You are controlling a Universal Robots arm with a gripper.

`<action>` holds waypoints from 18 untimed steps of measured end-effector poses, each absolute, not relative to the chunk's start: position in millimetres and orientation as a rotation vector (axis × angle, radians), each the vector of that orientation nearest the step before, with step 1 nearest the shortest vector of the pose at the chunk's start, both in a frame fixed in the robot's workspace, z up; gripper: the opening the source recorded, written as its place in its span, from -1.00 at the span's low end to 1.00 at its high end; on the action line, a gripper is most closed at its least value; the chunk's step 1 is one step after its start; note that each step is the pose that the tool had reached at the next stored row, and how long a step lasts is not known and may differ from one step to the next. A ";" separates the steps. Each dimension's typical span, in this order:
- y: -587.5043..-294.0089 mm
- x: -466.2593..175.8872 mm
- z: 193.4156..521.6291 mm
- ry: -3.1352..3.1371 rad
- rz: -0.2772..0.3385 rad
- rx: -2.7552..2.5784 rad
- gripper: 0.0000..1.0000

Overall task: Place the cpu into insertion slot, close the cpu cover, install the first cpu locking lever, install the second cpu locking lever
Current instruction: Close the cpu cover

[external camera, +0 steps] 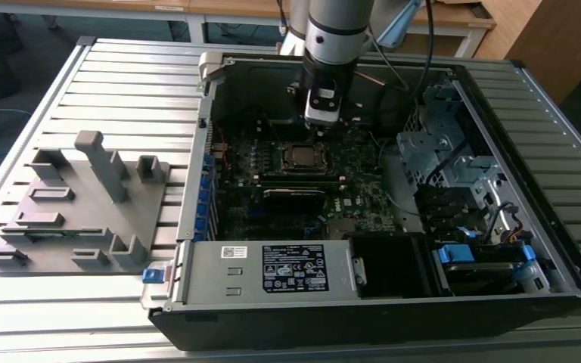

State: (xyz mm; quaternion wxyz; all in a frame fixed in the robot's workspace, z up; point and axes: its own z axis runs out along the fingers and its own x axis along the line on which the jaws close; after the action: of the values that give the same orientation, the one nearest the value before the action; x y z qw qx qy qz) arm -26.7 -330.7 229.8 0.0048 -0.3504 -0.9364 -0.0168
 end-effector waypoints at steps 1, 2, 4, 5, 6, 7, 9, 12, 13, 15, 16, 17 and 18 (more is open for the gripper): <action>-330.7 -26.7 229.7 -2.942 -0.052 -1.071 -0.79; -330.7 -26.7 229.6 -2.951 -0.052 -1.044 -0.79; -330.7 -26.7 229.3 -2.969 -0.052 -0.991 -0.79; -330.7 -26.7 229.2 -2.978 -0.052 -0.962 -0.79; -330.7 -26.7 229.1 -2.987 -0.052 -0.935 -0.79; -330.7 -26.7 229.0 -2.995 -0.051 -0.908 -0.79; -330.8 -26.7 228.8 -3.010 -0.051 -0.854 -0.79; -330.7 -26.7 228.4 -3.032 -0.051 -0.770 -0.79; -330.7 -26.7 228.3 -3.038 -0.050 -0.743 -0.79; -330.7 -26.7 228.1 -3.050 -0.050 -0.688 -0.79; -330.7 -26.7 228.0 -3.056 -0.050 -0.660 -0.79; -330.8 -26.7 227.9 -3.062 -0.049 -0.633 -0.79; -330.7 -26.7 227.8 -3.067 -0.049 -0.603 -0.79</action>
State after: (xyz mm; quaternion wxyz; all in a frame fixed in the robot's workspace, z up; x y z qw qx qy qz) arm -26.7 -330.7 227.8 0.0075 -0.1928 -0.9811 -0.0158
